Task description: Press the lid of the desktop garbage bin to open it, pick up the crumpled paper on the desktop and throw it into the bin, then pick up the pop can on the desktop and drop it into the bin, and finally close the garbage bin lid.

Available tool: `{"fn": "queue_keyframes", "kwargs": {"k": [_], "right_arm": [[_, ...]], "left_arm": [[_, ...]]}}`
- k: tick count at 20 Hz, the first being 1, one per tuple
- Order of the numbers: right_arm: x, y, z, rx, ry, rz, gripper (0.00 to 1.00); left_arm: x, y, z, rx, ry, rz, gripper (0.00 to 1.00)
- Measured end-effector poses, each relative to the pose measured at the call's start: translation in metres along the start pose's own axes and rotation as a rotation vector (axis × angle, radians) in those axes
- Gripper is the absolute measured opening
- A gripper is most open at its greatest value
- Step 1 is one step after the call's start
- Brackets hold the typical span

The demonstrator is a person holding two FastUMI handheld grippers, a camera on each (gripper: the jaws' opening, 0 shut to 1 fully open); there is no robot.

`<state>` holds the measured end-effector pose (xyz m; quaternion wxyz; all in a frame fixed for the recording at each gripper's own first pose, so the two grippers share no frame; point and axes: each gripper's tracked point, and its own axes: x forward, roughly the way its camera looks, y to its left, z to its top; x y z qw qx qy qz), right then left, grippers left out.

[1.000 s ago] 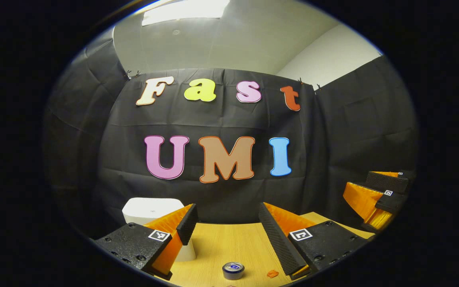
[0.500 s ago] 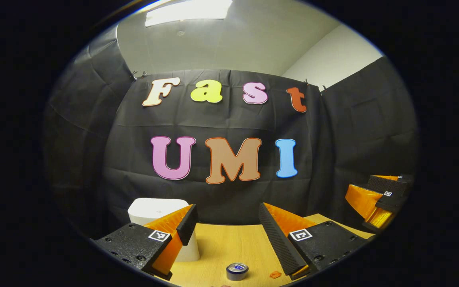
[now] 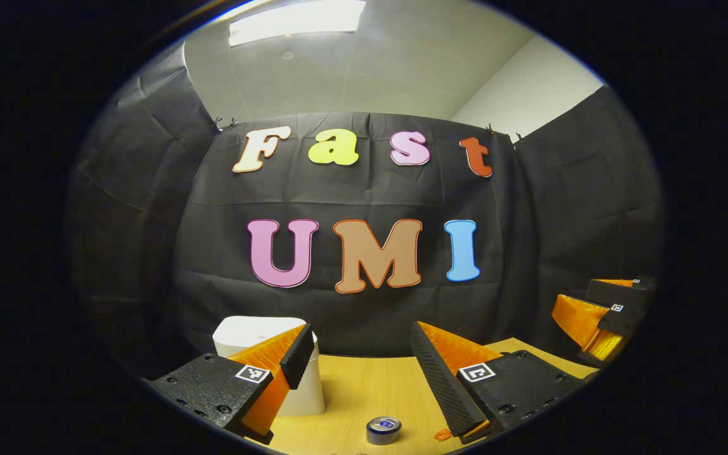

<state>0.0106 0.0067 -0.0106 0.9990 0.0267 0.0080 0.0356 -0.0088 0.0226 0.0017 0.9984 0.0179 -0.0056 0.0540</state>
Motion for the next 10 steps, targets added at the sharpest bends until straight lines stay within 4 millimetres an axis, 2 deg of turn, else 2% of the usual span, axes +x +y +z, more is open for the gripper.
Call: {"fn": "queue_keyframes", "kwargs": {"k": [10], "right_arm": [[0.0061,-0.0064,-0.0082,0.015,0.014,0.0,0.96]], "left_arm": [[0.0041,-0.0042,-0.0059,0.0,0.019,0.003,0.93]]}}
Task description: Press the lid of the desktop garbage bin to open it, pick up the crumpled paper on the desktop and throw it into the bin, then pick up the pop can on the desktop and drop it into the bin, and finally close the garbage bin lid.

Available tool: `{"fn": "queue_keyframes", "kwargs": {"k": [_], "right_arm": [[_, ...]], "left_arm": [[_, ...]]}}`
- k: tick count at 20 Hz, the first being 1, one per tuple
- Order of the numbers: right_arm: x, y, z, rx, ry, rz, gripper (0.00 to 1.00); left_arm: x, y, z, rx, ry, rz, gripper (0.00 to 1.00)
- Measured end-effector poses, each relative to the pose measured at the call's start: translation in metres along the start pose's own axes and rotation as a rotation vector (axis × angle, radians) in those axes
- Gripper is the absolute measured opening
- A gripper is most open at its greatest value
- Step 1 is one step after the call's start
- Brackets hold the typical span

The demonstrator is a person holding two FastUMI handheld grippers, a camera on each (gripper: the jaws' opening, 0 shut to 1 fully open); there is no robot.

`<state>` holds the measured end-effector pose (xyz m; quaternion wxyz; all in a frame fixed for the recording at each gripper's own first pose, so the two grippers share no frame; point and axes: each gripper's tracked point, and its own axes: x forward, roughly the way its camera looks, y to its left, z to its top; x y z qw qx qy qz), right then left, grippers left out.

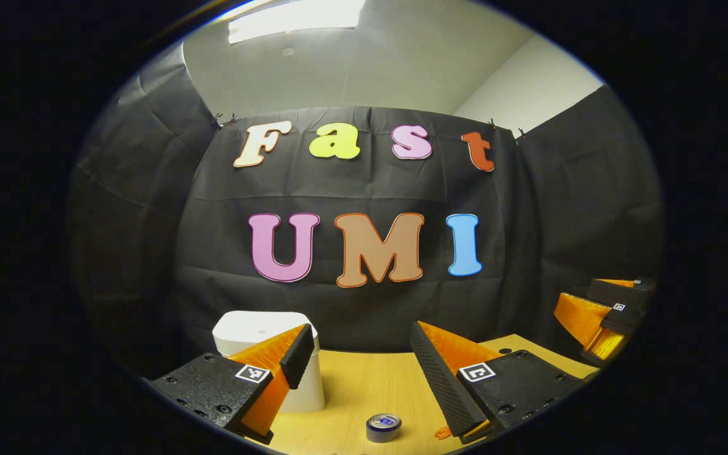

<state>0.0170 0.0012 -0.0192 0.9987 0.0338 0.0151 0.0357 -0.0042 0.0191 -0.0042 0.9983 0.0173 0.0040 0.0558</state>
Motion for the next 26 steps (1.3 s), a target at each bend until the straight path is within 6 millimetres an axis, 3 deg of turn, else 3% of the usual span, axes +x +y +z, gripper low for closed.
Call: {"fn": "queue_keyframes", "kwargs": {"k": [5,13,16,20,24,26], "right_arm": [[0.005,0.0,-0.003,-0.005,0.001,0.005,0.96],[0.012,-0.001,-0.006,-0.01,0.006,0.028,0.96],[0.014,-0.004,-0.007,-0.012,0.004,0.047,0.96],[0.017,-0.005,-0.012,-0.011,0.003,0.101,0.96],[0.017,-0.005,-0.027,-0.02,0.03,0.13,0.96],[0.019,-0.005,-0.026,-0.026,0.026,0.12,1.0]], "left_arm": [[0.003,-0.001,-0.003,0.001,0.009,0.001,0.92],[0.008,0.0,-0.011,-0.012,0.037,0.01,0.35],[0.009,0.005,-0.008,0.002,0.032,0.052,0.02],[0.013,-0.003,-0.005,-0.017,0.035,0.04,0.0],[0.03,0.036,0.01,0.057,0.012,0.132,0.0],[0.044,0.055,0.019,0.06,-0.009,0.148,0.0]]}}
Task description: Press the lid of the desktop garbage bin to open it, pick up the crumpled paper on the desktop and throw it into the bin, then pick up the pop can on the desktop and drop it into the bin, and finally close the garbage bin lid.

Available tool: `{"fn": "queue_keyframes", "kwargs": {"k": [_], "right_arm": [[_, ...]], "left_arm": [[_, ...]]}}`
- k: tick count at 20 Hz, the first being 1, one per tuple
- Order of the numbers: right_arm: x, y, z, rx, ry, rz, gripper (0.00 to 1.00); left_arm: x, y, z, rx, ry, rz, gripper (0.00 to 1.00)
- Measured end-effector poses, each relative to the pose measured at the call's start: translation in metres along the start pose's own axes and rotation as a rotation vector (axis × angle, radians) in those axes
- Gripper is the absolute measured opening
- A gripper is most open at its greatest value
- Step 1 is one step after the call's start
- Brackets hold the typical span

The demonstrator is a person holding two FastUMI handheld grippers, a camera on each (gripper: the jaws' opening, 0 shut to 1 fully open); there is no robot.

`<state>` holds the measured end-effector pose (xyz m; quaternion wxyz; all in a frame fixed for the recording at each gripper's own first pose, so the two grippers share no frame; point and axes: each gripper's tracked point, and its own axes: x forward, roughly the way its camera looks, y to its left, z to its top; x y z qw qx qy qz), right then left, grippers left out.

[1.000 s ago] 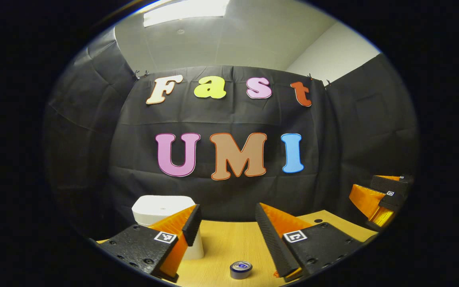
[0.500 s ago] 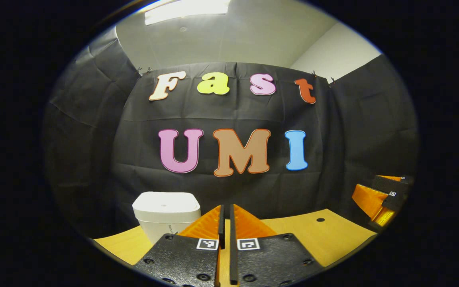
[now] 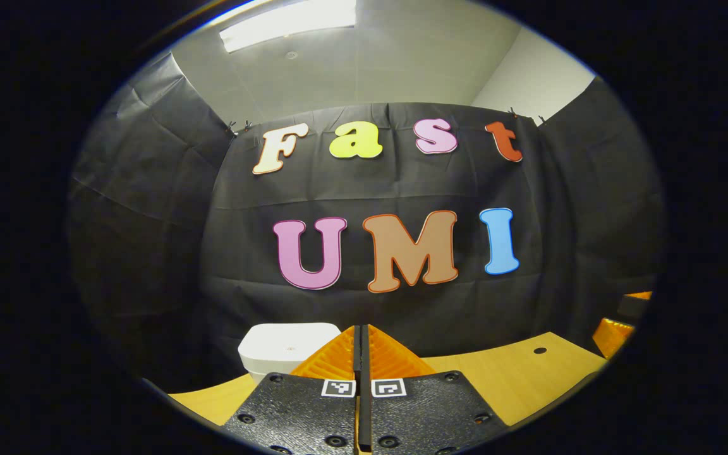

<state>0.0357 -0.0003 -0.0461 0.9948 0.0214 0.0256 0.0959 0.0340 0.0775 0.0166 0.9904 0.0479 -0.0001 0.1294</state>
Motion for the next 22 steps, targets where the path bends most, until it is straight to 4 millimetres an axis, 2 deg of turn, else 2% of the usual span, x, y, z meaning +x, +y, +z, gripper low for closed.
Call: {"fn": "queue_keyframes", "kwargs": {"k": [1,3,5,7,8,10,12,13,15,16,17,20,21,22], "right_arm": [[0.001,-0.002,0.002,-0.004,-0.008,-0.017,0.96],[0.008,0.001,0.001,0.006,-0.002,-0.05,1.0],[0.011,0.007,0.004,0.003,-0.008,-0.074,0.96],[0.014,0.012,0.003,-0.005,-0.004,-0.096,0.96],[0.014,0.014,0.005,-0.011,-0.006,-0.105,1.0],[0.017,0.014,0.006,-0.025,-0.008,-0.129,0.96],[0.018,0.016,0.006,-0.029,-0.002,-0.144,1.0],[0.017,0.016,0.004,-0.034,0.003,-0.151,0.96],[0.018,0.018,0.003,-0.045,0.011,-0.159,0.96],[0.017,0.018,0.003,-0.05,0.012,-0.163,1.0],[0.016,0.018,0.003,-0.054,0.012,-0.167,0.96],[0.016,0.02,0.005,-0.062,0.013,-0.17,0.96],[0.015,0.021,0.004,-0.065,0.013,-0.169,0.96],[0.014,0.021,0.004,-0.067,0.015,-0.168,0.96]], "left_arm": [[0.013,0.01,0.001,-0.011,-0.003,0.007,0.0],[0.035,0.028,-0.004,-0.031,0.015,0.014,0.0],[0.057,0.049,-0.005,-0.038,0.014,0.026,0.0],[0.075,0.067,-0.019,-0.03,0.043,0.044,0.0],[0.082,0.072,-0.027,-0.033,0.056,0.045,0.0],[0.095,0.083,-0.046,-0.048,0.101,0.053,0.0],[0.103,0.09,-0.071,-0.071,0.155,0.065,0.0],[0.108,0.095,-0.082,-0.077,0.178,0.074,0.0],[0.114,0.103,-0.101,-0.073,0.218,0.092,0.0],[0.117,0.107,-0.108,-0.058,0.23,0.1,0.0],[0.119,0.109,-0.114,-0.047,0.241,0.104,0.0],[0.123,0.111,-0.141,-0.055,0.307,0.1,0.0],[0.113,0.109,-0.156,-0.068,0.386,0.099,0.0],[0.116,0.111,-0.15,-0.075,0.335,0.1,0.0]]}}
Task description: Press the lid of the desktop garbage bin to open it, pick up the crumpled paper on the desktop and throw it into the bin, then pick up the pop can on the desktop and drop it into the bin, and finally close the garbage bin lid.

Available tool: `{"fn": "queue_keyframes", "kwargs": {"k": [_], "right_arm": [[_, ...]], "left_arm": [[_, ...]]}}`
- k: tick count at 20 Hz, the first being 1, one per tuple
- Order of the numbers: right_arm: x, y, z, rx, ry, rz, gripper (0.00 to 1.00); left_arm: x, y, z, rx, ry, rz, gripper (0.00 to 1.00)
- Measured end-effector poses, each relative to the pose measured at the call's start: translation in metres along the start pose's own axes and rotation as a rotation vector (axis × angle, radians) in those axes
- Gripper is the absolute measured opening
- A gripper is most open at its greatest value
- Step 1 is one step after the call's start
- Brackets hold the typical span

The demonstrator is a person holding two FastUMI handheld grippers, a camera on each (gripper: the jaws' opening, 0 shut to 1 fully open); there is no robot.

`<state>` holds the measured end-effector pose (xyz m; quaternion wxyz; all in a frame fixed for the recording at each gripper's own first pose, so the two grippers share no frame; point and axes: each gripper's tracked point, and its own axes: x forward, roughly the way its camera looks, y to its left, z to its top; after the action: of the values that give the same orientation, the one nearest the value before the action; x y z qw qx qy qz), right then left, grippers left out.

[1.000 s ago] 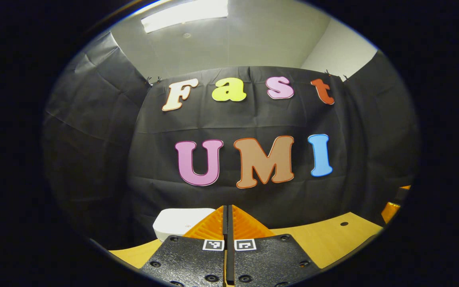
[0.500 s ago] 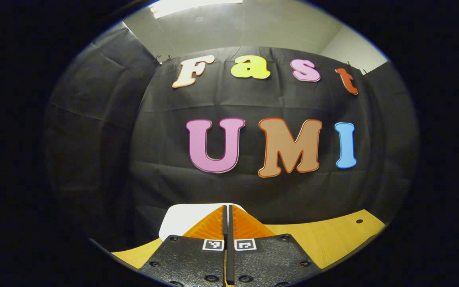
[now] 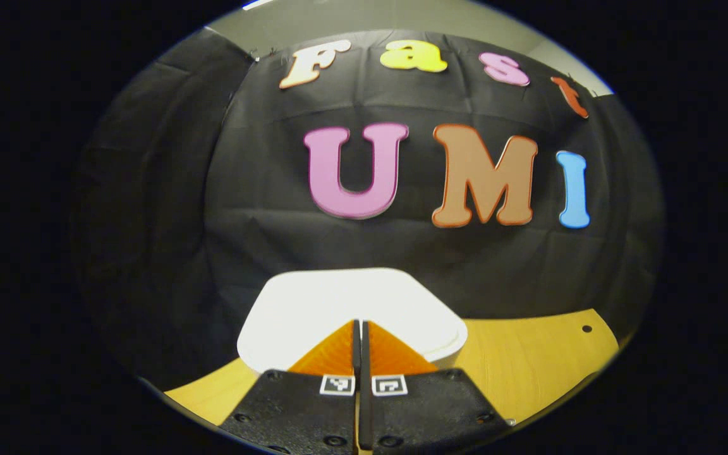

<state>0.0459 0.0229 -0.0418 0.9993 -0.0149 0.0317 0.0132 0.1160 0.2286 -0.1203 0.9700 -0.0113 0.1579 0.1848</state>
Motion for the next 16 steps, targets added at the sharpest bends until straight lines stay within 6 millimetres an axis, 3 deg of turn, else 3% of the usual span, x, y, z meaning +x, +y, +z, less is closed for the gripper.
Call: {"fn": "queue_keyframes", "kwargs": {"k": [1,3,5,9,11,13,16], "right_arm": [[0.0,0.001,-0.002,0.0,0.004,0.002,0.96],[0.0,0.005,-0.006,0.008,0.018,0.014,0.96],[-0.002,0.01,-0.004,0.012,0.015,0.03,1.0],[-0.001,0.017,-0.002,0.002,0.003,0.055,0.96],[0.001,0.019,-0.004,0.009,0.01,0.065,1.0],[0.003,0.021,-0.006,0.016,0.02,0.076,0.96],[0.006,0.024,-0.01,0.011,0.031,0.091,0.96]], "left_arm": [[0.004,0.0,0.009,-0.04,-0.029,0.004,0.0],[0.007,-0.006,-0.003,-0.007,0.021,-0.024,0.0],[0.003,-0.003,0.002,-0.005,0.005,-0.05,0.0],[-0.011,-0.01,0.043,0.004,-0.127,-0.073,0.0],[-0.024,-0.022,0.059,0.006,-0.181,-0.106,0.11],[-0.041,-0.027,0.067,-0.006,-0.218,-0.127,0.48],[-0.062,-0.032,0.064,-0.012,-0.226,-0.144,0.54]]}}
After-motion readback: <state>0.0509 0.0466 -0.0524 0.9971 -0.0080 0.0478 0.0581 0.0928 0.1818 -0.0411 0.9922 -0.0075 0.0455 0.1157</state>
